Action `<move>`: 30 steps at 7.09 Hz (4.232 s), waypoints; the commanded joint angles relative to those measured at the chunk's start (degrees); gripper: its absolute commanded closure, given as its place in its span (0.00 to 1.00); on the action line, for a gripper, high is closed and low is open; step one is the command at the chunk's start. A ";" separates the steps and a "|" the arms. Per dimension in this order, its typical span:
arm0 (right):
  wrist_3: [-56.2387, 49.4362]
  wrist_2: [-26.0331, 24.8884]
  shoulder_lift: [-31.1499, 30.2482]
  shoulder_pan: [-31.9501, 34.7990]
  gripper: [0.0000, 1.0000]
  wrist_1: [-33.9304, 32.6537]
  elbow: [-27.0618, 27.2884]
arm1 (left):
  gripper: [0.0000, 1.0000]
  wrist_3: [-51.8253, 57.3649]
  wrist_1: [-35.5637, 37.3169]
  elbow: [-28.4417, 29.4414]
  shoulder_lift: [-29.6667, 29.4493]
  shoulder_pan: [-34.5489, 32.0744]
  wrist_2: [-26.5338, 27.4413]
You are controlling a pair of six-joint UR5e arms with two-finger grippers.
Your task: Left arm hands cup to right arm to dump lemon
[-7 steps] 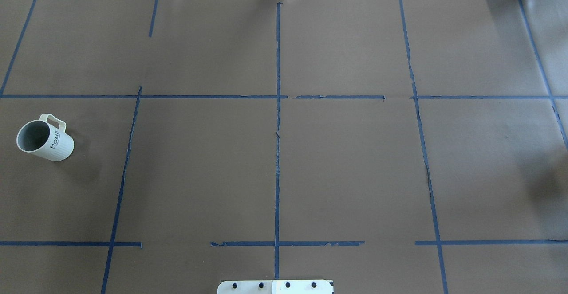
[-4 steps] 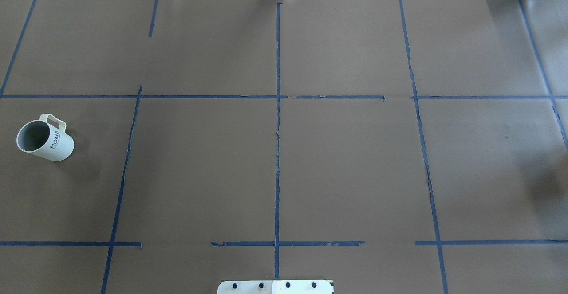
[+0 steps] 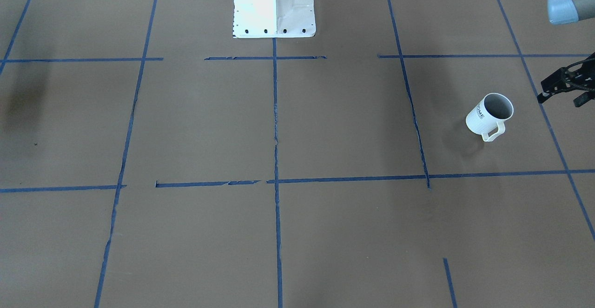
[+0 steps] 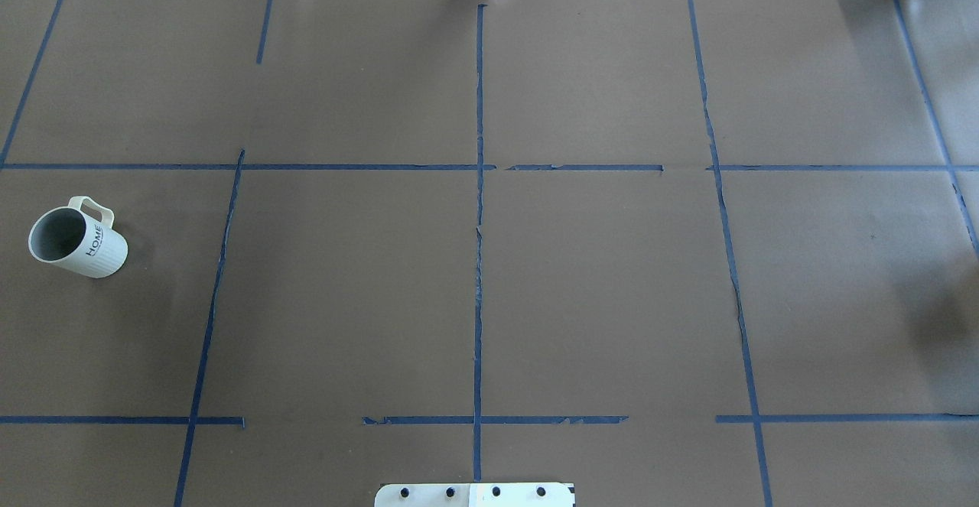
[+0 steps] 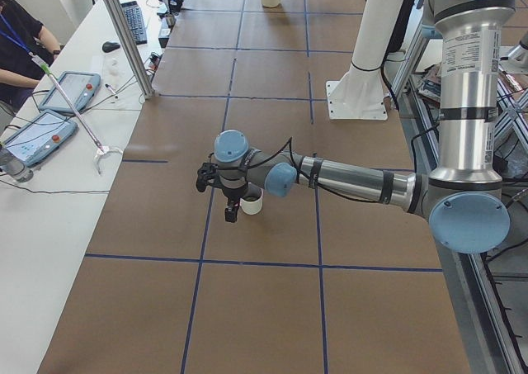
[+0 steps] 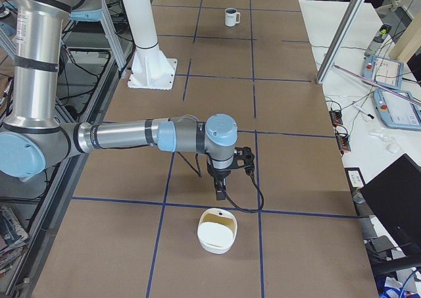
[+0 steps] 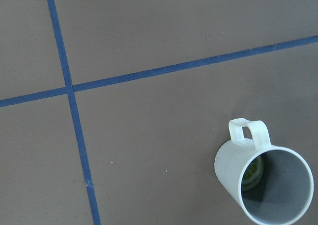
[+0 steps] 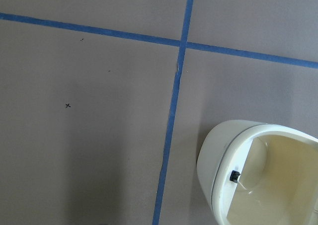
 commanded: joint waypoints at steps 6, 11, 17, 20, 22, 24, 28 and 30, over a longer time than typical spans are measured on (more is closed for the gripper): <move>-0.06 0.00 0.00 0.07 0.00 0.00 0.07 | 0.17 -13.91 -13.36 4.62 0.17 8.27 3.40; -0.06 0.00 0.00 0.07 0.00 0.00 -0.02 | 0.96 -13.91 -13.28 3.74 0.96 11.78 3.31; -0.14 4.53 0.62 -2.28 0.00 11.90 -0.02 | 1.00 -14.44 8.72 -4.00 -11.55 9.67 1.11; -0.06 5.45 10.41 -12.98 0.01 28.35 -5.80 | 1.00 -16.10 24.65 -3.65 -25.46 10.20 -3.19; 1.77 4.93 21.14 -23.50 0.02 29.88 -9.76 | 1.00 -24.50 24.43 -1.46 -31.19 14.13 -3.11; 8.43 4.31 25.74 -28.64 0.04 38.00 -11.09 | 1.00 -30.41 24.08 1.62 -36.38 16.86 -3.11; 30.30 -20.73 30.06 -47.59 0.04 63.47 -11.01 | 1.00 -42.10 23.90 4.52 -41.66 20.57 -2.76; 34.57 -42.77 30.23 -60.51 0.04 74.67 -11.10 | 1.00 -50.26 21.90 6.28 -44.30 21.88 -2.75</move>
